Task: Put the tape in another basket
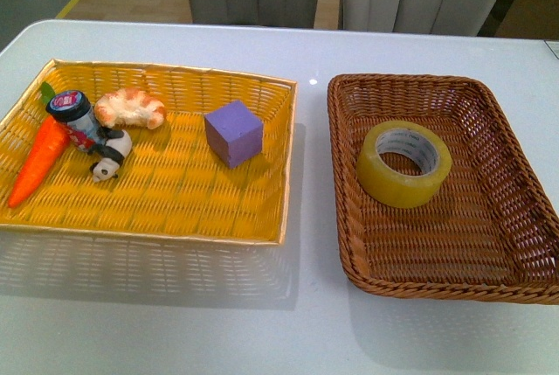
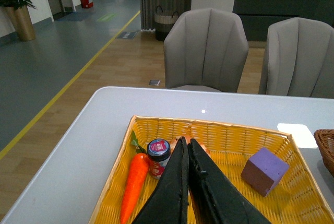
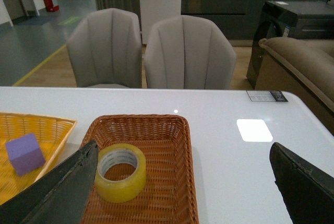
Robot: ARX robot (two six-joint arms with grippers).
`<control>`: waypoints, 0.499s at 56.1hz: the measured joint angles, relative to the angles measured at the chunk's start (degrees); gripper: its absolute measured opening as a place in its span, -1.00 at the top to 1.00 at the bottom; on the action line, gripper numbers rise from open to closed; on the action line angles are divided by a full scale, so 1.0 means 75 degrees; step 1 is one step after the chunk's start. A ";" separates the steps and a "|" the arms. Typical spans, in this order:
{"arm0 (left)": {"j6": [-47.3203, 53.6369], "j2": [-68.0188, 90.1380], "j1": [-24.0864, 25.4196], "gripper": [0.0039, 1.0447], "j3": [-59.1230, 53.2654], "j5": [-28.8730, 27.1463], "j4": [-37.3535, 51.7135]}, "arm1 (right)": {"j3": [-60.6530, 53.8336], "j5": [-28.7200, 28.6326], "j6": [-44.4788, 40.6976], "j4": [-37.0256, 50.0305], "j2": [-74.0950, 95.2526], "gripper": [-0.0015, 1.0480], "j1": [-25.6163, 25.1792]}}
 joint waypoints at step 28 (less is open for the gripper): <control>0.0012 -0.2850 0.0731 0.98 -0.0114 0.0761 -0.2556 | 0.0000 0.0006 0.0000 0.0000 0.0000 -0.83 0.0000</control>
